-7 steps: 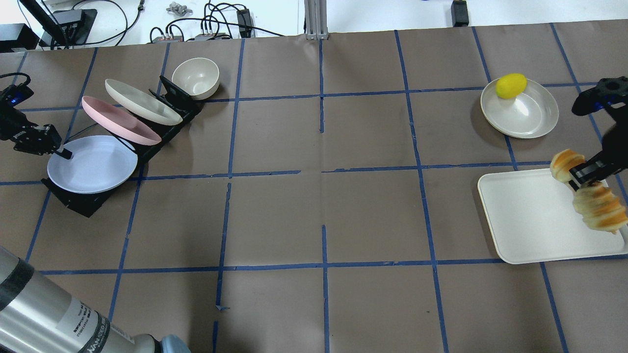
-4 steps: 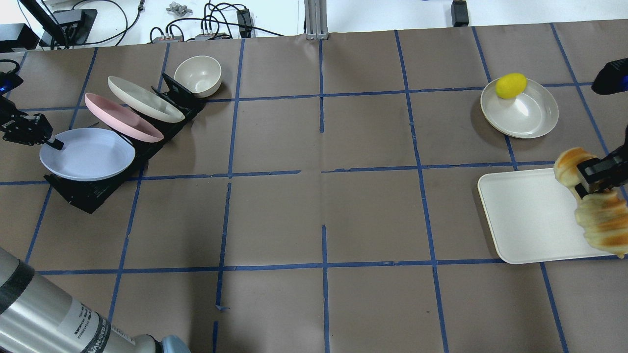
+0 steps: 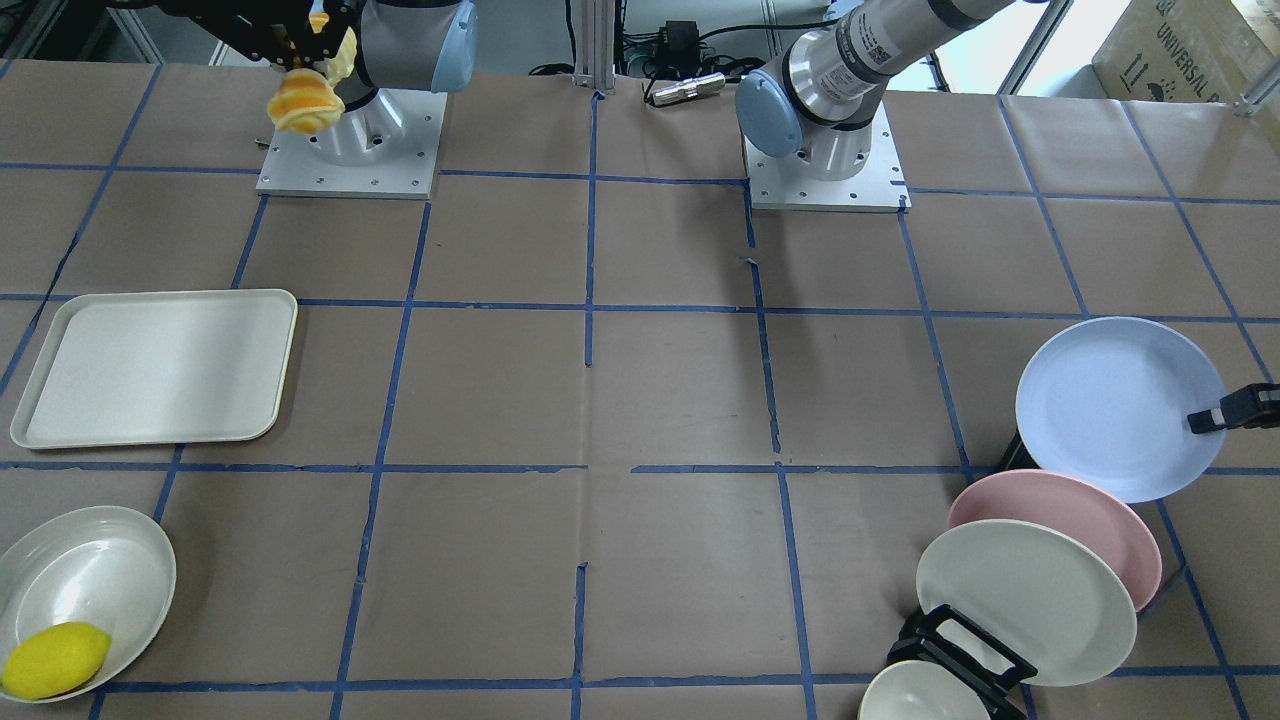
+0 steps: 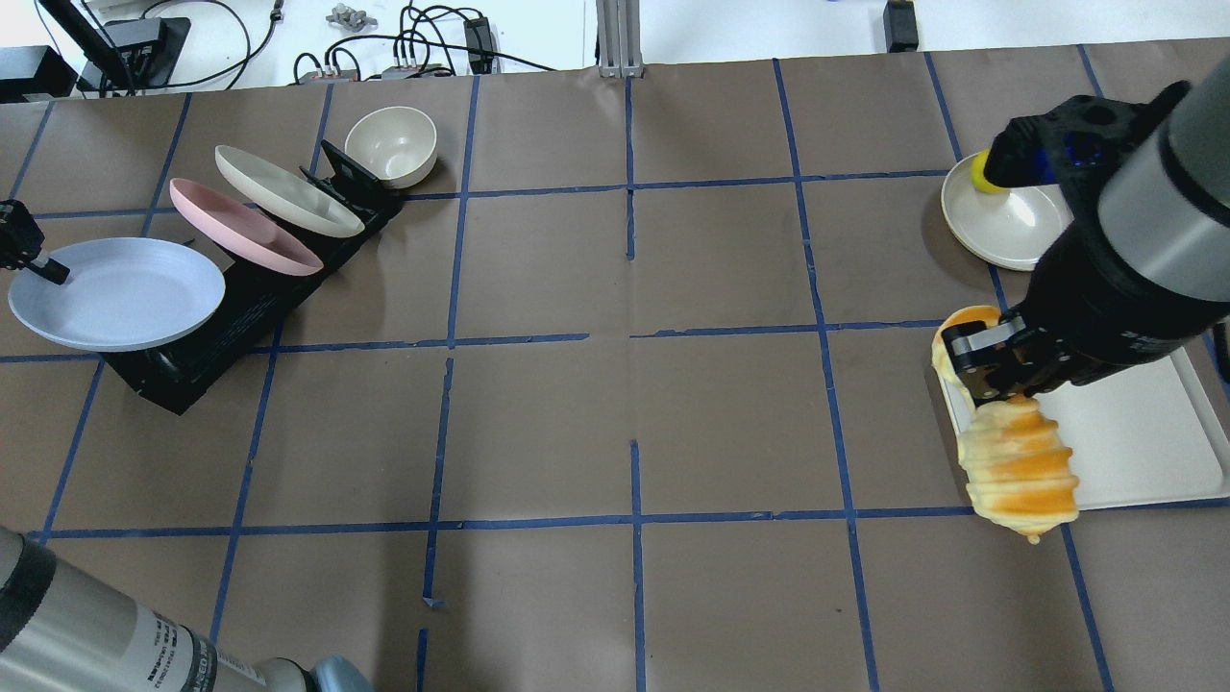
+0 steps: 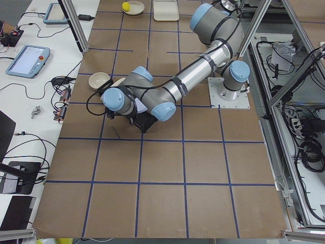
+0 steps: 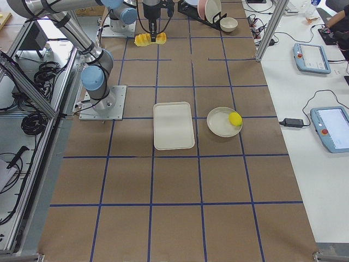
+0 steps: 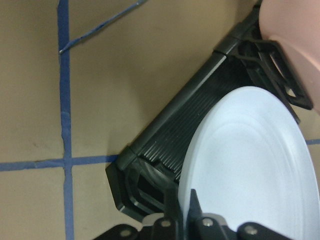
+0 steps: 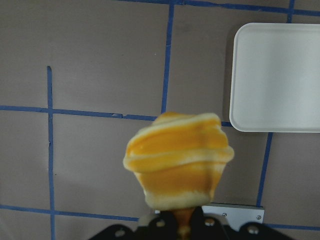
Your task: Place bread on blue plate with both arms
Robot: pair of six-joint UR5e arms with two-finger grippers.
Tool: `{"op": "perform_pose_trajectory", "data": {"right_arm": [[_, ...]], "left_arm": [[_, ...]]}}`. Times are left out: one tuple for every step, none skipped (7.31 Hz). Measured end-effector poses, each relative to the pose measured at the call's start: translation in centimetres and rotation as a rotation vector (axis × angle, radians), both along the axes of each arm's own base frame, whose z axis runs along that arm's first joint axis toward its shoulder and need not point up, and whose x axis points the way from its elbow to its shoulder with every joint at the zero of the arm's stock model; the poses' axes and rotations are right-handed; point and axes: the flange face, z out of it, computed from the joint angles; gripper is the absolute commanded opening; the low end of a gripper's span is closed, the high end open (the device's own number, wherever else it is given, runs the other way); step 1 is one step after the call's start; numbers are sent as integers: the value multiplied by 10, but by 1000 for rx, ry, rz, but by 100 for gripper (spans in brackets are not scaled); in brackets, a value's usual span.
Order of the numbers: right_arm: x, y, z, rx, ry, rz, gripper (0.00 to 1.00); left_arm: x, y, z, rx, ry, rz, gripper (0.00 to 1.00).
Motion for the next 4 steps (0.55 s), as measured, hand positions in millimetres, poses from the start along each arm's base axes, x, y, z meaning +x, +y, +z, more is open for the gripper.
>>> {"op": "perform_pose_trajectory", "data": {"right_arm": [[15, 0, 6, -7, -10, 4, 1], [25, -6, 12, -11, -16, 11, 2], [31, -18, 18, -14, -14, 43, 2], [33, -35, 26, -22, -5, 77, 2]], "left_arm": [[-18, 13, 24, 3, -18, -2, 8], [-46, 23, 44, 5, -35, -3, 8], [-85, 31, 60, 9, -54, -2, 8], [-131, 34, 71, 18, -74, 5, 8]]}}
